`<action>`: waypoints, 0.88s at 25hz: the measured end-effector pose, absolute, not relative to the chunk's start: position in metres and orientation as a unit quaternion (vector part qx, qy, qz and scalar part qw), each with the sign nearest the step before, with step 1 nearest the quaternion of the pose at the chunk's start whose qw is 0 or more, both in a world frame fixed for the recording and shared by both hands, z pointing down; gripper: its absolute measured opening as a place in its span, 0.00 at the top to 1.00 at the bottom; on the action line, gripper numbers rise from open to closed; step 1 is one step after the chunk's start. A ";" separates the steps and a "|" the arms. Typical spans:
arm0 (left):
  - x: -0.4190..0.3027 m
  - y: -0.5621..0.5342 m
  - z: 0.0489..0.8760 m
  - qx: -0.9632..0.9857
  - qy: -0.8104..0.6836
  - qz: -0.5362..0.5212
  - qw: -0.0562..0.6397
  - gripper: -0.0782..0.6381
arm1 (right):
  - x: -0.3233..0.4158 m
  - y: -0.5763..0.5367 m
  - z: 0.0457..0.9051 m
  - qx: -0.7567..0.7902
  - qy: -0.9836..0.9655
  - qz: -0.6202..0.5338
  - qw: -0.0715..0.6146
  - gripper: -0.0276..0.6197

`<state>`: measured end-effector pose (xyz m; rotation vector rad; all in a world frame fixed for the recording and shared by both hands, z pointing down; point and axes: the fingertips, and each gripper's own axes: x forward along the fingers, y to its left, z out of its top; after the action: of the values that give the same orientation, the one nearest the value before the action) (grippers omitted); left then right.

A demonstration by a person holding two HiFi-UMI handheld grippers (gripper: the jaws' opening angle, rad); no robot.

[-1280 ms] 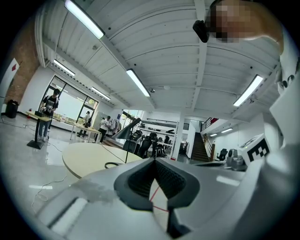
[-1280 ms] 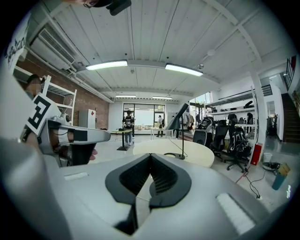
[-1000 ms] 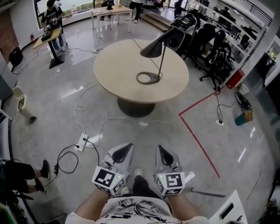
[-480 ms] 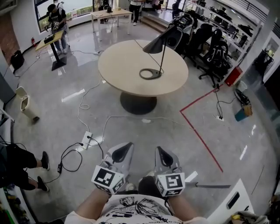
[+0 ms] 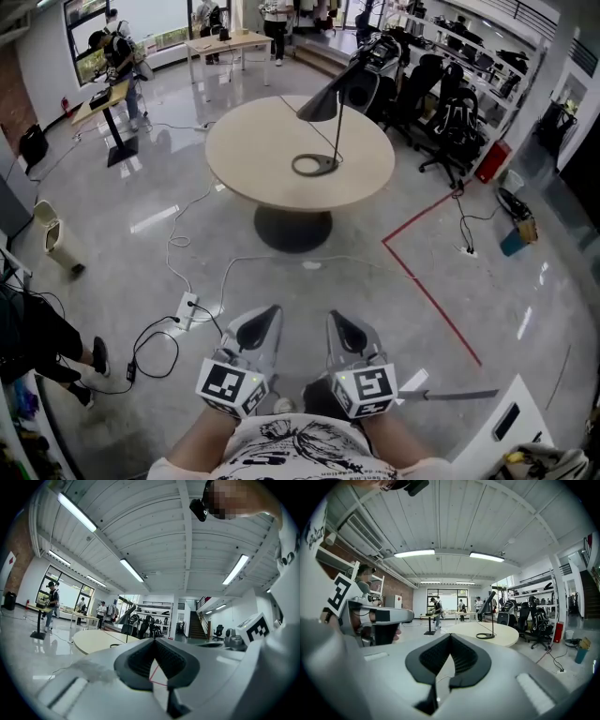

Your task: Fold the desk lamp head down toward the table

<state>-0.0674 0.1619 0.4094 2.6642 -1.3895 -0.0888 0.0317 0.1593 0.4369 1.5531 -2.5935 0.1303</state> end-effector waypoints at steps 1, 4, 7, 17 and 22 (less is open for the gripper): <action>-0.066 0.161 0.408 0.884 -0.461 -0.030 0.066 0.88 | 0.032 0.158 0.434 0.511 -0.856 0.039 0.058 0.95; -0.062 0.160 0.403 0.885 -0.460 -0.031 0.063 0.88 | 0.033 0.157 0.429 0.509 -0.859 0.025 0.060 0.94; -0.059 0.161 0.402 0.886 -0.459 -0.030 0.063 0.88 | 0.035 0.158 0.429 0.508 -0.858 0.020 0.065 0.95; -0.053 0.161 0.405 0.888 -0.454 -0.032 0.066 0.88 | 0.044 0.158 0.431 0.515 -0.854 0.024 0.063 0.94; -0.053 0.158 0.409 0.890 -0.451 -0.031 0.066 0.88 | 0.045 0.156 0.432 0.520 -0.852 0.027 0.061 0.94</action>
<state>-0.0531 0.1585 0.4092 2.6835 -1.3600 -0.0937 0.0447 0.1561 0.4325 1.5731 -2.5765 0.0806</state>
